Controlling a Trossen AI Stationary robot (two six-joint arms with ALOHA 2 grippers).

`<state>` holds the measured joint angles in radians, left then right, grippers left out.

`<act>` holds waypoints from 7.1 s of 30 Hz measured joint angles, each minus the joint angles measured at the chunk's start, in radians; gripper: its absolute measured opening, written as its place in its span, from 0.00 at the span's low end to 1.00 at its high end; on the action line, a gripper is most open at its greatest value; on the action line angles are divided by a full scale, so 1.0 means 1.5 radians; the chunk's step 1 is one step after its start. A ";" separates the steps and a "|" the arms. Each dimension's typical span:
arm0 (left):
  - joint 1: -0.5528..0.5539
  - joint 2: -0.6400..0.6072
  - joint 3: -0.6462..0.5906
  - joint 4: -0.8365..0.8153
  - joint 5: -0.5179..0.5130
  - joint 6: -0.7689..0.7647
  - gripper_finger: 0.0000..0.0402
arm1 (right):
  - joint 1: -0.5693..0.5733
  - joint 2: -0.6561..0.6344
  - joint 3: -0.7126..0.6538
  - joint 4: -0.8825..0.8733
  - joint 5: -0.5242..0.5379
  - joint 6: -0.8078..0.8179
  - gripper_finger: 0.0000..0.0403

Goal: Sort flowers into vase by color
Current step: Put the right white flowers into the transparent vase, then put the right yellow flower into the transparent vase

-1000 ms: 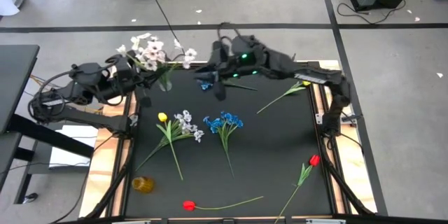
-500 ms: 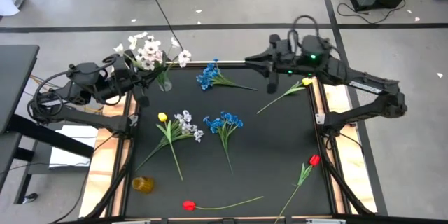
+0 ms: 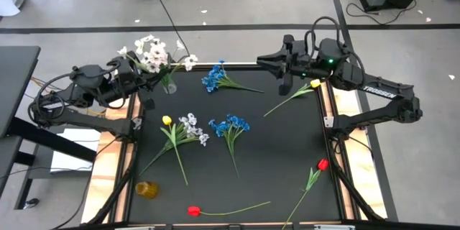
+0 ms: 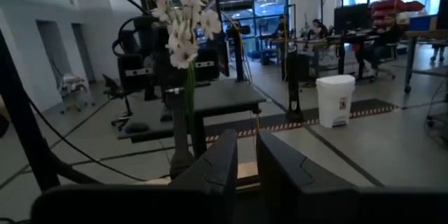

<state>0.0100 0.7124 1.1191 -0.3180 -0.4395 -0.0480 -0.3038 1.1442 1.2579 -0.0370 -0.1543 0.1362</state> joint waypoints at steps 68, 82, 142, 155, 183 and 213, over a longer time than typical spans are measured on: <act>0.569 -0.067 -0.403 0.399 0.049 0.010 0.02 | 0.000 0.001 0.000 -0.001 -0.003 0.000 0.16; 0.591 -0.033 -0.519 0.538 0.093 -0.008 0.03 | 0.000 0.001 0.000 -0.001 -0.003 0.000 0.16; 0.610 0.017 -0.371 0.067 0.137 -0.064 0.91 | 0.000 0.001 0.000 -0.001 -0.003 0.000 0.16; 0.624 0.018 -0.184 -0.215 0.201 -0.107 0.91 | 0.000 0.001 0.000 -0.001 -0.003 0.000 0.16; 0.590 0.018 -0.030 -0.234 0.593 -0.131 0.91 | 0.000 0.001 0.000 -0.001 -0.003 0.000 0.16; 0.359 0.179 -0.030 0.242 0.585 -0.103 0.77 | 0.000 0.001 0.000 -0.001 -0.003 0.000 0.16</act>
<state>0.5491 0.9815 1.0739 0.0446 0.4383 -0.2027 -0.3038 1.1454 1.2585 -0.0384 -0.1581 0.1364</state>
